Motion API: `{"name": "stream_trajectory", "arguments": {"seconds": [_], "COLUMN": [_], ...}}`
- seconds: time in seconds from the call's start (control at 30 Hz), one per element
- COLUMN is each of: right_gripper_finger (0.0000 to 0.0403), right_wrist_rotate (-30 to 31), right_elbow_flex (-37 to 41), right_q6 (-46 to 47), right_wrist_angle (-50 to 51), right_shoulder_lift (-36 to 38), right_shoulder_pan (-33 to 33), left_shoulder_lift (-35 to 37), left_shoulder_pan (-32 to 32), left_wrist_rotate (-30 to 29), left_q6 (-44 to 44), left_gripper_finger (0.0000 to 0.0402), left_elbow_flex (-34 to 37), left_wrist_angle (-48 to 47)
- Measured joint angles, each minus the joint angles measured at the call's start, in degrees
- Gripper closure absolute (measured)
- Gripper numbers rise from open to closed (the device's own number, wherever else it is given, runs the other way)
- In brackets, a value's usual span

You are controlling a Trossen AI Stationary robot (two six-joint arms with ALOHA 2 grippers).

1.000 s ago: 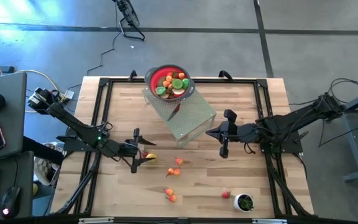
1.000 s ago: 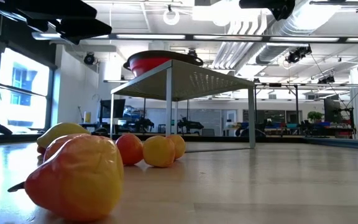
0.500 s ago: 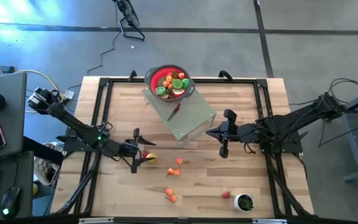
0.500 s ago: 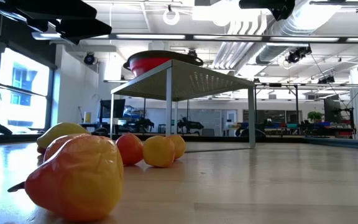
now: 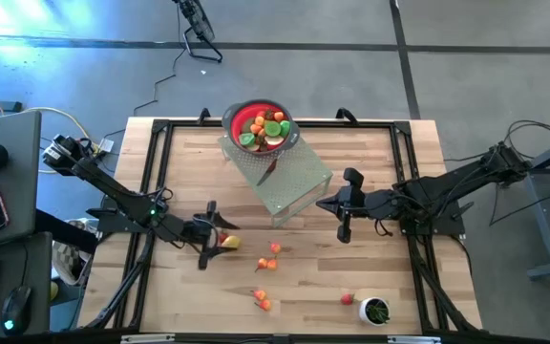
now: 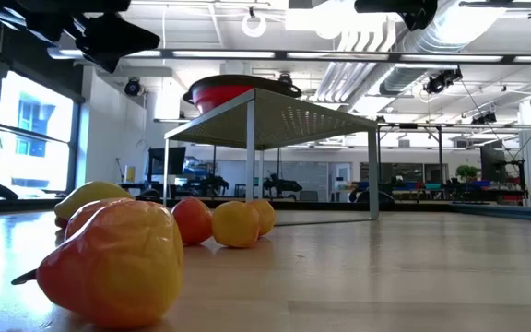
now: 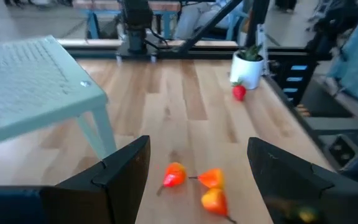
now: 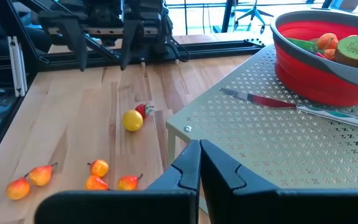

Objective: Pick & Place Fruit
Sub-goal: Put the lemon into the red strainer on the shelf

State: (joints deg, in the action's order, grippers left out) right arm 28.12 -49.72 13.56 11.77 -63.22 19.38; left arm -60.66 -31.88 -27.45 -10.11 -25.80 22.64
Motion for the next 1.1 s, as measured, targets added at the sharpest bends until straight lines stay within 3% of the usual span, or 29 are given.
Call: {"name": "stream_trajectory", "arguments": {"seconds": [1.1], "right_gripper_finger": [0.0401], "right_wrist_rotate": [0.23], "right_elbow_flex": [0.00], "right_q6": [-3.67], "right_wrist_angle": [0.02], "right_shoulder_lift": [0.00], "right_shoulder_pan": [0.00], "left_shoulder_lift": [0.00], "left_shoulder_pan": [-0.02], "left_wrist_rotate": [4.14], "left_q6": [-2.23], "left_gripper_finger": [0.0139], "left_elbow_flex": [0.00], "left_wrist_angle": [-0.49]}}
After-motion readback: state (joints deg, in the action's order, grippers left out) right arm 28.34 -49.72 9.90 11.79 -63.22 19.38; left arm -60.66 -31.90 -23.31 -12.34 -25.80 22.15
